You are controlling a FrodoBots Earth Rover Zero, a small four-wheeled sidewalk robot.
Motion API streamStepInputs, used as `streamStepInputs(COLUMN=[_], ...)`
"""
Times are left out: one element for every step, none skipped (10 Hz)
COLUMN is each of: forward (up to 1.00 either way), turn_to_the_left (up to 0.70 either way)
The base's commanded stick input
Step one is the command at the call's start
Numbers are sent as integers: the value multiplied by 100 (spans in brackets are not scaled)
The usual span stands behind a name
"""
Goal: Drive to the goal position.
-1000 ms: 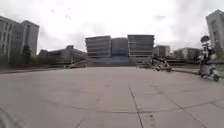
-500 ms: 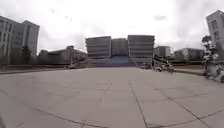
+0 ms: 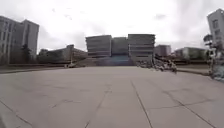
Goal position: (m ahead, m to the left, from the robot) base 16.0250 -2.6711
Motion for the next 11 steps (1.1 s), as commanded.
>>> streamStepInputs(forward=[70, 70, 70, 70, 70, 70, 70, 70, 70, 70, 70], turn_to_the_left=[2, 2, 2, 2, 2, 2, 2, 2, 2, 2, 2])
